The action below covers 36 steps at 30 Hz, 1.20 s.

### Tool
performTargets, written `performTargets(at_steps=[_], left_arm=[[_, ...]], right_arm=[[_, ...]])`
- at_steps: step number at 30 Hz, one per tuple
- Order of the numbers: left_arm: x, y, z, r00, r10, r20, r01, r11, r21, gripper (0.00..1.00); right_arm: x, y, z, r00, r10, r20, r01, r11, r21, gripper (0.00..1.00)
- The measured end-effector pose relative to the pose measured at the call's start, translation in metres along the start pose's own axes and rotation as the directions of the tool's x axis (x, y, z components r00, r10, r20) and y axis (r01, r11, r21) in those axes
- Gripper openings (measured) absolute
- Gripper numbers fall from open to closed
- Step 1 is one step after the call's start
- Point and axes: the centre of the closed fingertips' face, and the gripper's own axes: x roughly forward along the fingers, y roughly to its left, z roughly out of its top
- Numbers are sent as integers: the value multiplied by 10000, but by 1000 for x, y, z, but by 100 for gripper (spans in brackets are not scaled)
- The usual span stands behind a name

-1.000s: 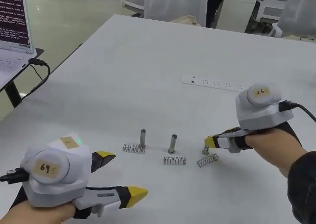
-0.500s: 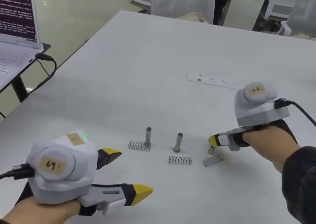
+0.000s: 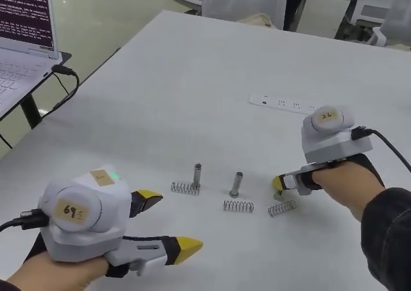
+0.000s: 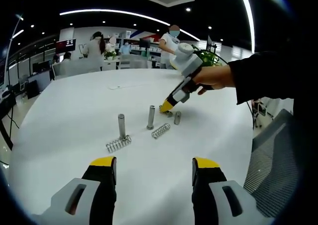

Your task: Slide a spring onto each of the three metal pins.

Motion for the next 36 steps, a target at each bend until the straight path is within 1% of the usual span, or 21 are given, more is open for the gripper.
performTargets(at_steps=[4,13,15,19,25,27,29,32,36], left_arm=[[0,0,1,10000,9,36,-9,10000,-38,57],[-1,3,0,10000,-11,67,12,10000,-98,56],[-1,3,0,10000,-30,63,31,9999,-98,56],[-1,3,0,10000,-31,69,32,9999,-117,56],[-1,2,0,9999,-79,69,80,9999,-91,55],[-1,2,0,10000,-76,59,77,9999,-85,55],[-1,2,0,9999,-75,68,76,9999,-101,55],[0,2,1,9999,-84,74,84,9999,-88,54],[0,2,1,9999,-74,85,75,9999,-93,54]], right_arm=[[3,2,3,9999,-42,-143,38,9996,-278,16],[5,3,6,9992,-85,-379,66,9987,-512,12],[6,2,7,9987,-147,-492,115,9977,-662,11],[7,3,7,9976,-308,-618,248,9951,-958,10],[9,-3,8,9964,-461,-713,367,9911,-1282,8],[9,-1,8,9959,-488,-765,366,9875,-1533,8],[9,0,7,9952,-546,-813,409,9861,-1610,7],[10,-1,7,9943,-595,-883,425,9821,-1836,6],[11,-3,6,9935,-568,-985,366,9798,-1965,6]])
